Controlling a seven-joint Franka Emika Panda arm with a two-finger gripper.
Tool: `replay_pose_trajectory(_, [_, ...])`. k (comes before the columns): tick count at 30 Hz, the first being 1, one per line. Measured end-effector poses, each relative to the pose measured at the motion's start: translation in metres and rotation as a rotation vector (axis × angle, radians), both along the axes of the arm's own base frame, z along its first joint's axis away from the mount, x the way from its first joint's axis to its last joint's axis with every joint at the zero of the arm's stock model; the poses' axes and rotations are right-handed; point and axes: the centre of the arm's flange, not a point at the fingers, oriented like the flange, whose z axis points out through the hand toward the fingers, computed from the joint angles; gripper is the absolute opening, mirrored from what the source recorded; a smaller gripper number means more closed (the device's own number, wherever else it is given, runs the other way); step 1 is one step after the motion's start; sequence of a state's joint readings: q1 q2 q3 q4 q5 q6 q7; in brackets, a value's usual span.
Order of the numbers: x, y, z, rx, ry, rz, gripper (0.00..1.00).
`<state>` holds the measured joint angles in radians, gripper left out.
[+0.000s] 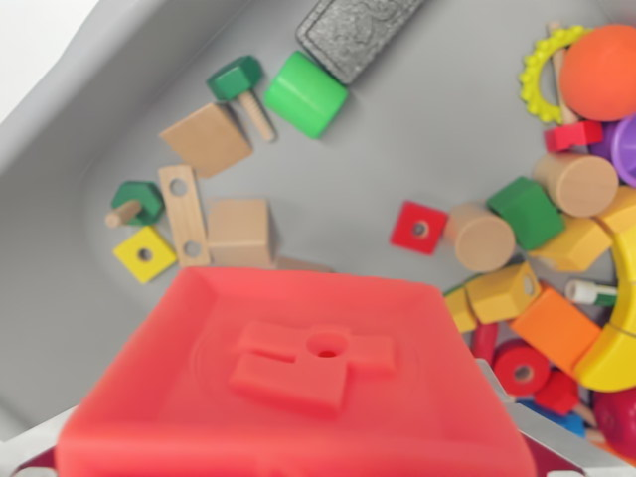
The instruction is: Pick an object from the bin
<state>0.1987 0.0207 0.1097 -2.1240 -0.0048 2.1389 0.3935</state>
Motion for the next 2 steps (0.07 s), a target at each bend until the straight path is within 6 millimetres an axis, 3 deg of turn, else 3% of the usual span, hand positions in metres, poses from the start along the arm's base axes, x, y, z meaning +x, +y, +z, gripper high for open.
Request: replay_pose_trajectory(2, [0.0, 0.0, -0.0001, 0.0, 0.0, 0.0, 0.0])
